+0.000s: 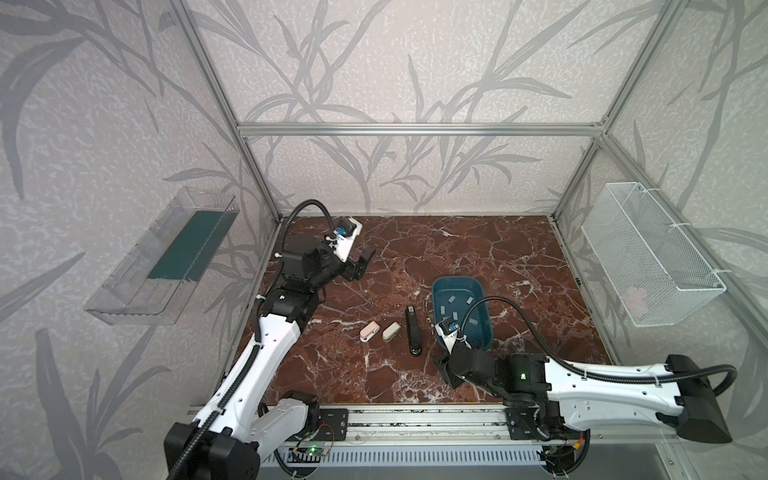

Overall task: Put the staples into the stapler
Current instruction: 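Reach the left gripper to the black stapler while the right moves over the tub, then lower the left gripper onto the stapler's end and close on it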

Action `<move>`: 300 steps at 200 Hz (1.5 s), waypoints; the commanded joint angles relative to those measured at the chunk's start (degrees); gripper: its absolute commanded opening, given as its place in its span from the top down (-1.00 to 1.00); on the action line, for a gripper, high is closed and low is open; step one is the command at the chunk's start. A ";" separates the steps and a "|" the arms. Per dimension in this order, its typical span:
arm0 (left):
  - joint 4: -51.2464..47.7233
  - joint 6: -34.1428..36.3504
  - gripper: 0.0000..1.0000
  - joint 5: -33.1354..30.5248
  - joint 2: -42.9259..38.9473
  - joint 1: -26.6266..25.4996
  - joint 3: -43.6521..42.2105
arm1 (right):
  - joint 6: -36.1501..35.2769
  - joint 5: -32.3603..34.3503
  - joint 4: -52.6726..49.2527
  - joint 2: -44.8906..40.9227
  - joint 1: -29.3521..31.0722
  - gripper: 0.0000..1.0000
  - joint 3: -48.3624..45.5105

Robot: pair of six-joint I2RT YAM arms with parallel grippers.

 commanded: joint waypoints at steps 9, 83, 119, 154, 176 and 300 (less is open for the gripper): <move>-6.47 23.63 -0.53 11.80 3.59 -0.28 -0.68 | 2.29 3.75 0.68 2.03 0.38 -0.10 -0.64; -17.27 45.67 -0.45 15.03 9.70 -3.66 -2.19 | 3.18 8.54 -6.28 10.22 -3.70 -0.28 3.57; -17.67 52.82 -0.45 14.72 9.71 -6.77 -5.10 | 1.01 7.06 -4.85 13.05 -5.23 -0.29 5.40; -21.05 57.52 -0.44 12.30 11.29 -9.35 -4.91 | 1.13 7.25 -5.62 15.72 -8.08 -0.28 6.21; -22.29 60.29 -0.43 12.64 11.72 -10.91 -4.98 | 2.29 9.44 -8.77 16.77 -9.51 -0.26 6.21; -23.77 65.66 -0.25 7.99 16.87 -25.50 -5.29 | 1.14 12.04 -13.38 3.66 -13.98 -0.28 -0.60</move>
